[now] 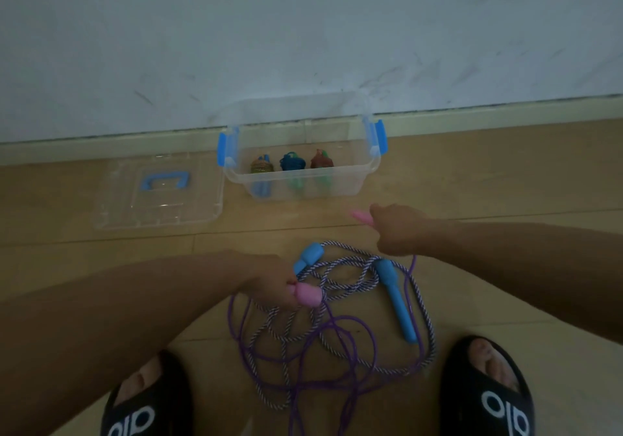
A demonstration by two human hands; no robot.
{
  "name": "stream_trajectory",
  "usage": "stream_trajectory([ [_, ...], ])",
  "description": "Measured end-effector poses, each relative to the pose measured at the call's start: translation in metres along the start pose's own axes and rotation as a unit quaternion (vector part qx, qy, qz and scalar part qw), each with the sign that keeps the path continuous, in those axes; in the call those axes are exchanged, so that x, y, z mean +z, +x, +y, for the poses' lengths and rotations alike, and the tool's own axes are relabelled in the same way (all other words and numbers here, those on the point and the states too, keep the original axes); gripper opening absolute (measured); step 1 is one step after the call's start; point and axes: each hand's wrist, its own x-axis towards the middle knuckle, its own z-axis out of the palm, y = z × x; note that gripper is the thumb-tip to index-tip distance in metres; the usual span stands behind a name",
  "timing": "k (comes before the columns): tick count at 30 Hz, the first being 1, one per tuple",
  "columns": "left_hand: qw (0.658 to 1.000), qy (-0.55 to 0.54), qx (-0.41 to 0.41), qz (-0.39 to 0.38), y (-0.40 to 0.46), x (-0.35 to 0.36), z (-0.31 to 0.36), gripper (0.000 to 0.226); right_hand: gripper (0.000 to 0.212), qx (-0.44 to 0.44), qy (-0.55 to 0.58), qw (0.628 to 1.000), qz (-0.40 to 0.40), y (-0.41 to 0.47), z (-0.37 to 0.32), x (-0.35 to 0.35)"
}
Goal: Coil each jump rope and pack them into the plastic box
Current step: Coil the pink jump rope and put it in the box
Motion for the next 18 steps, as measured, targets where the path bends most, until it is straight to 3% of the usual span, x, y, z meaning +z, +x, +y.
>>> stream_trajectory([
  [4,0.990,0.101,0.033,0.088,-0.036,-0.013,0.008,0.024,0.032,0.000,0.080,0.997,0.011,-0.045,-0.015,-0.011],
  [8,0.930,0.287,0.069,0.219,-0.082,-0.017,0.011,0.021,0.025,-0.068,0.109,0.992,-0.004,-0.090,-0.045,-0.026],
  [10,0.903,0.304,0.098,0.288,-0.104,-0.018,0.010,0.021,0.026,-0.098,0.095,0.991,-0.005,-0.113,-0.065,-0.040],
  [15,0.785,0.331,0.230,0.471,-0.155,-0.020,0.017,0.026,0.029,-0.160,0.137,0.977,0.018,-0.155,-0.103,-0.091],
  [18,0.764,0.271,0.222,0.541,-0.182,-0.021,0.028,0.035,0.034,-0.197,0.214,0.956,0.025,-0.172,-0.115,-0.109],
])
